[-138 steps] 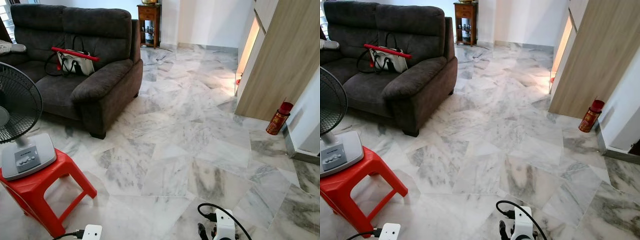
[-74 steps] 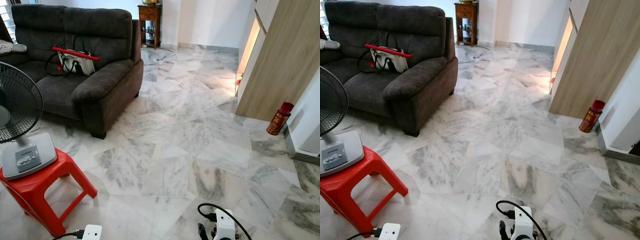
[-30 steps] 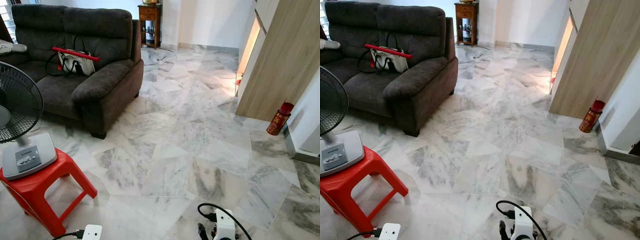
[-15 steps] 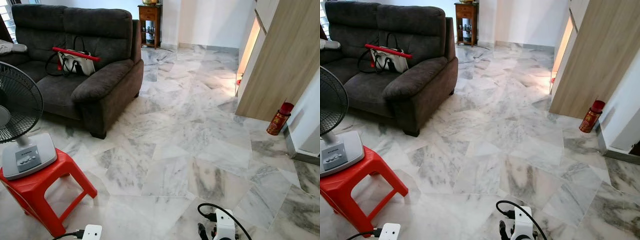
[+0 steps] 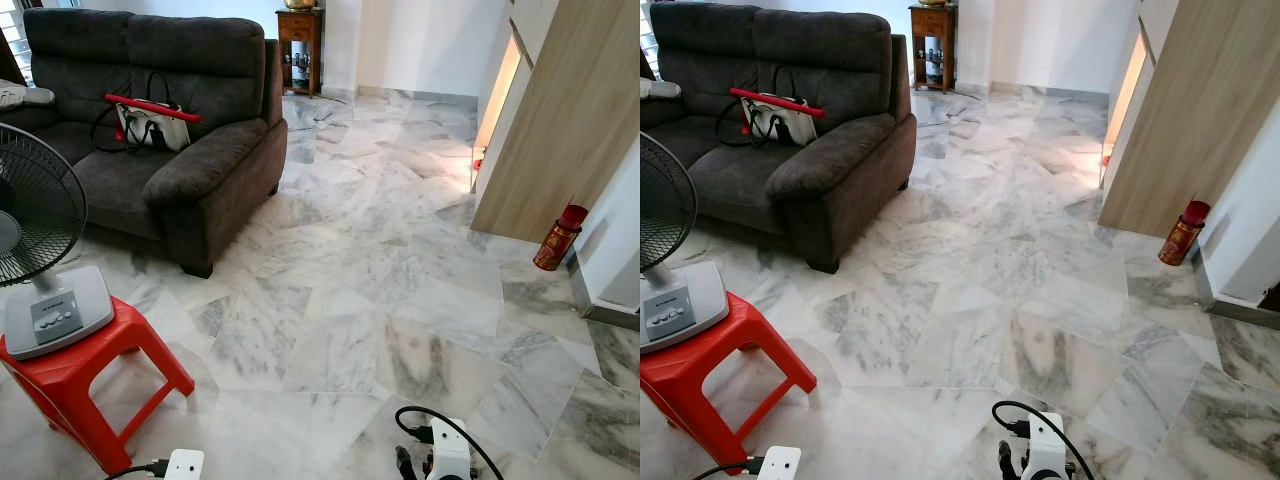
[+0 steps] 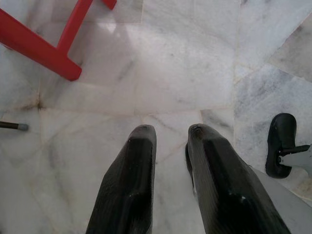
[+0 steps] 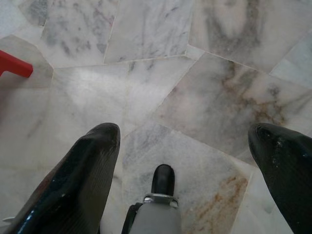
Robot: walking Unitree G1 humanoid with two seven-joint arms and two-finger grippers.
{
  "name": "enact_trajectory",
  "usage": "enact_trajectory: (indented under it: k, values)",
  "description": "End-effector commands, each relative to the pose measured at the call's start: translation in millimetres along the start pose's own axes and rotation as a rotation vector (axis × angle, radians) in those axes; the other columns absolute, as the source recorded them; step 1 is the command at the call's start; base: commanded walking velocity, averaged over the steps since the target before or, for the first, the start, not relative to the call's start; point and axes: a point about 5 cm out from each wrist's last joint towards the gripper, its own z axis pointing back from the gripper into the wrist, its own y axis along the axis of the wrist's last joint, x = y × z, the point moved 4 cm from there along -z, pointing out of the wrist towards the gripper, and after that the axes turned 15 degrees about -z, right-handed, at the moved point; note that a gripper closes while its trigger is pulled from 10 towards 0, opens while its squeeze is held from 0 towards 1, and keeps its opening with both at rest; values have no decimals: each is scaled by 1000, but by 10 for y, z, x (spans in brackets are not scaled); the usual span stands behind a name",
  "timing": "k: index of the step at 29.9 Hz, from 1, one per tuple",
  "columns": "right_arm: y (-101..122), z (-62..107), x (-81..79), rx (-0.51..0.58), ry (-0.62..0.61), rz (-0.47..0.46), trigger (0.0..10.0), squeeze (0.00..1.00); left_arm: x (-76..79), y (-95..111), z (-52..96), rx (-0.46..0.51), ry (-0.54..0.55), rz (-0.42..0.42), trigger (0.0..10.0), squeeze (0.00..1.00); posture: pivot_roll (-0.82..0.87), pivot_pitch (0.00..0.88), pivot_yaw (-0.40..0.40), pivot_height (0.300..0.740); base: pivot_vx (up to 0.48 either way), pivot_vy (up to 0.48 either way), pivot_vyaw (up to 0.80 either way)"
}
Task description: Picking trash to rubbish bin
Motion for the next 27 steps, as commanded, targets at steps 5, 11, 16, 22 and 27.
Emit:
enact_trajectory:
  k: [5,11,16,22,27]
  values:
    - [39,-21,-97,5,27,-9,10000,0,-21,26,-13,-9,12,-12,10000,0,-7,0,-39,740,0,0,0]
    - [37,-22,-81,-3,20,9,10000,0,-48,84,-24,9,23,-10,10000,0,-7,0,-39,740,0,0,0]
    - [59,-23,-85,10,25,-10,10000,0,-42,89,-25,10,20,-13,10000,0,-9,0,-38,740,0,0,0]
    - [53,-22,-84,7,25,-7,10000,0,-31,72,-21,6,17,-15,10000,0,-9,0,-38,740,0,0,0]
    - [42,-20,-86,3,29,-3,10000,0,-25,55,-17,2,17,-16,10000,0,-7,0,-41,740,0,0,0]
